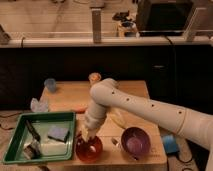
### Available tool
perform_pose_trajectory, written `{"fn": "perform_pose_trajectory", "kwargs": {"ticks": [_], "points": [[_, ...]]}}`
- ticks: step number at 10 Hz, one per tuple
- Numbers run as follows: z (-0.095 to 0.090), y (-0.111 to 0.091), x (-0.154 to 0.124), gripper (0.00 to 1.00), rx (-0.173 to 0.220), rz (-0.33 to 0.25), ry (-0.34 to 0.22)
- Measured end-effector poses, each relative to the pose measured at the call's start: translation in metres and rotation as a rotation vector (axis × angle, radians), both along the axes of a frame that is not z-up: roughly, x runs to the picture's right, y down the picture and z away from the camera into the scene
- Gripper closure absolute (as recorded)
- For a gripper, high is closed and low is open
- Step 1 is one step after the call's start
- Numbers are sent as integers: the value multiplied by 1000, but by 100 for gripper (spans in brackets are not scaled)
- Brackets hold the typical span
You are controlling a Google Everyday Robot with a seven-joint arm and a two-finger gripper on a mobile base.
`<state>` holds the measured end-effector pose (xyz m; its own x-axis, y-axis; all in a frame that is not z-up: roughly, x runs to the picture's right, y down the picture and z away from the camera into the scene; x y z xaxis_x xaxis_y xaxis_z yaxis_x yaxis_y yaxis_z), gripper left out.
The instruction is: Place grapes in red bowl
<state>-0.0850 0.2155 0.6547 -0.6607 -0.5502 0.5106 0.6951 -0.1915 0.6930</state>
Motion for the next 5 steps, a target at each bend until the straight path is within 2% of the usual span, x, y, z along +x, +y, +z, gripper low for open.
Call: {"fn": "perform_pose_trajectory", "kwargs": {"ticks": [2,3,5], "points": [[0,2,1,60,109,-79,6],[0,3,2,49,145,-107,9],[0,4,1,31,190,-165,1]]}}
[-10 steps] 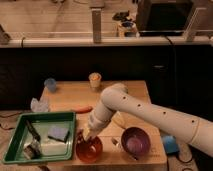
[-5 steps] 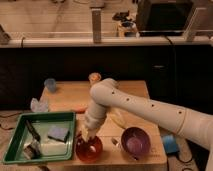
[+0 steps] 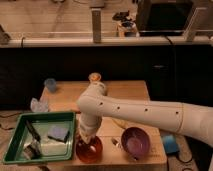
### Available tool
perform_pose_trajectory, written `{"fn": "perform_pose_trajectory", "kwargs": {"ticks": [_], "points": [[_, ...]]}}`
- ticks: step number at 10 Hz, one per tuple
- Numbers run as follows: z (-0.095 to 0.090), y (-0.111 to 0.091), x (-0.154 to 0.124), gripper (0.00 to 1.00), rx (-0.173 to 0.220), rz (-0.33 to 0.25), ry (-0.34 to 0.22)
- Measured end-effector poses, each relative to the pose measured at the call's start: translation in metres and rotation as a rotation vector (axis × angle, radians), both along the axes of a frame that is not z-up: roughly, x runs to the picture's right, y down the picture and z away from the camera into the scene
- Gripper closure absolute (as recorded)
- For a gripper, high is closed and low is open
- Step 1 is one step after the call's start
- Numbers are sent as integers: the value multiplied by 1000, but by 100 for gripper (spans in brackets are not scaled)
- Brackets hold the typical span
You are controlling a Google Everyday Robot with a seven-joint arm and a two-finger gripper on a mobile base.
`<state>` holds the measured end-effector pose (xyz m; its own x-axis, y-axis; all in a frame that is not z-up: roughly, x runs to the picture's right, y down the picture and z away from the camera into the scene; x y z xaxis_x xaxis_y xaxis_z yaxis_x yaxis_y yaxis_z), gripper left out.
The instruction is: Place grapes in red bowl
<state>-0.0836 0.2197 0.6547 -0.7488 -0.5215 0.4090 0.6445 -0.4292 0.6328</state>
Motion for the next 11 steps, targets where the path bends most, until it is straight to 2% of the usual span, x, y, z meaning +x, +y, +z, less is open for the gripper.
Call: {"fn": "perform_pose_trajectory", "kwargs": {"ticks": [1,2,11], "points": [[0,1,0,22,10,-30,-6],[0,2,0,20,19,-53,-9],[0,2,1,20,21,-62,-7]]}}
